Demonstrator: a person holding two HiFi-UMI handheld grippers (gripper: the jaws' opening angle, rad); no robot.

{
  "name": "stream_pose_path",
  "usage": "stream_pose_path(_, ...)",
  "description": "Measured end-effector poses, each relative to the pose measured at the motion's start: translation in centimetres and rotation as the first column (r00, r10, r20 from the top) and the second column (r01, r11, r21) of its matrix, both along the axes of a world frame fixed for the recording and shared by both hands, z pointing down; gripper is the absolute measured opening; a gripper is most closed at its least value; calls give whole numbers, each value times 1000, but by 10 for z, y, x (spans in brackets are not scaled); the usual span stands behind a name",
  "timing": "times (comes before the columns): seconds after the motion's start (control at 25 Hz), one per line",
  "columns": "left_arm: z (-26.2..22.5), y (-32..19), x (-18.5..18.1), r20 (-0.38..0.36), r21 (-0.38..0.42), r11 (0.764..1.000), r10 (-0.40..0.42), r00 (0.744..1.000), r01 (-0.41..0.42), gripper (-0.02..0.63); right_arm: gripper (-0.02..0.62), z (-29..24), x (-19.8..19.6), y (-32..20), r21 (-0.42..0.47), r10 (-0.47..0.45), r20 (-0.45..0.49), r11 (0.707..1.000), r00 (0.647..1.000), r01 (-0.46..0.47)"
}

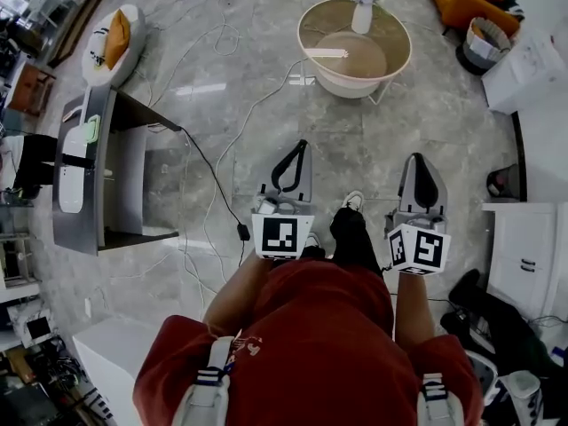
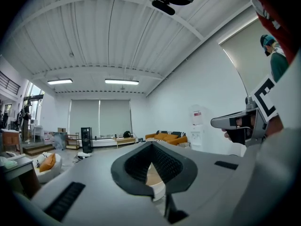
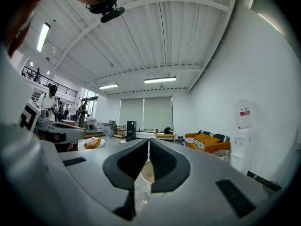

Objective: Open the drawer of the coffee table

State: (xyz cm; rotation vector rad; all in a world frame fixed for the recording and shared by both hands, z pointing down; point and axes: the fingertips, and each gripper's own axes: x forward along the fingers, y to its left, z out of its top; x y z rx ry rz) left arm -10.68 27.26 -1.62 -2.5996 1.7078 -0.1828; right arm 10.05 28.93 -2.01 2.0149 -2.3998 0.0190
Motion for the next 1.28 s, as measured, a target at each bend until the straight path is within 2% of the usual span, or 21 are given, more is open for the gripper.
stream_pose_path(0.28,19,-84,31,19,-20,1000,6,1000,-6,14,26,29,23,-87,-29,0,59,1000,998,2)
stream_pose_path(0.6,42,-220,93,12,-85,996,-18,1000,19,14,26,47,68,-233,-66,-80,23,995,997,81)
stream_pose_path(0.88,77,-304,110,38,-113,992,-59,997,63,14,26,79,86,-324,-105,-128,19,986,992,129)
stream_pose_path(1.08,135,-345,108,103,-134,990,-22,994,36,14,26,143,85,-360,-185,-112,33,976,993,117)
stream_pose_path(1.24,196,-368,107,71,-2,1000,21,997,-21,14,26,239,76,-372,-271,-72,18,960,997,74)
stream_pose_path(1.28,221,-371,106,68,7,999,31,997,-31,14,26,266,72,-373,-283,-68,15,957,998,69)
